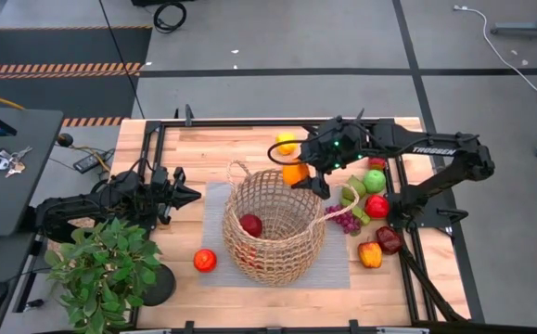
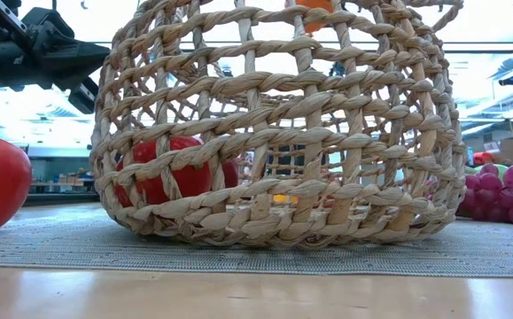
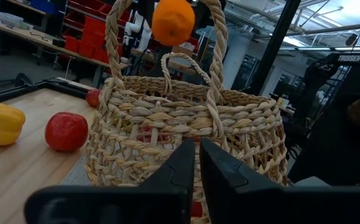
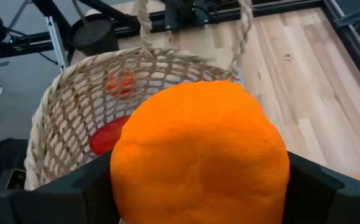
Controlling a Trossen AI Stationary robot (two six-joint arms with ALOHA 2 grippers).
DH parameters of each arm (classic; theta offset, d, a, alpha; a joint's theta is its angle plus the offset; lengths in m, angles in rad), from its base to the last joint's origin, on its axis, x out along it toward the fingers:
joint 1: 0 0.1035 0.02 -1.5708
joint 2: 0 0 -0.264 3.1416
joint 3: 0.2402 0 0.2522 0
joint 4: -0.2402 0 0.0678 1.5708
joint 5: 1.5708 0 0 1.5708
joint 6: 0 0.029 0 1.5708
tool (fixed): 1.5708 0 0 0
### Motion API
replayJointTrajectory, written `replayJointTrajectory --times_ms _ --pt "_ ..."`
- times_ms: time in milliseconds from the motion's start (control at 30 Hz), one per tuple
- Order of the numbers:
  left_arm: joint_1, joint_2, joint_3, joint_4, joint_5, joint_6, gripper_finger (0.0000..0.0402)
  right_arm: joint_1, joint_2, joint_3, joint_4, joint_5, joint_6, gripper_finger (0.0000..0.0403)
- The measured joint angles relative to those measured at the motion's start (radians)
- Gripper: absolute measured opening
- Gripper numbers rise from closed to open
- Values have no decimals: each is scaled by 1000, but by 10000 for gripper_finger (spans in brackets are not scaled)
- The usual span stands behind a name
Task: Build produce basket
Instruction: Put the orange into the brown basket
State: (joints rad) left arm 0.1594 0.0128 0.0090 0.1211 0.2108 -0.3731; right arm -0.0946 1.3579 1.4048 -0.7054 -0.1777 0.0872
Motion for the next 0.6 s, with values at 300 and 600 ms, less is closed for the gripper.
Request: replayJointTrajectory --times_ms 300,600 --pt "0 0 0 0 0 0 30 17 0 0 19 1 19 325" --pt "0 0 0 0 0 -1 35 17 0 0 21 1 19 325"
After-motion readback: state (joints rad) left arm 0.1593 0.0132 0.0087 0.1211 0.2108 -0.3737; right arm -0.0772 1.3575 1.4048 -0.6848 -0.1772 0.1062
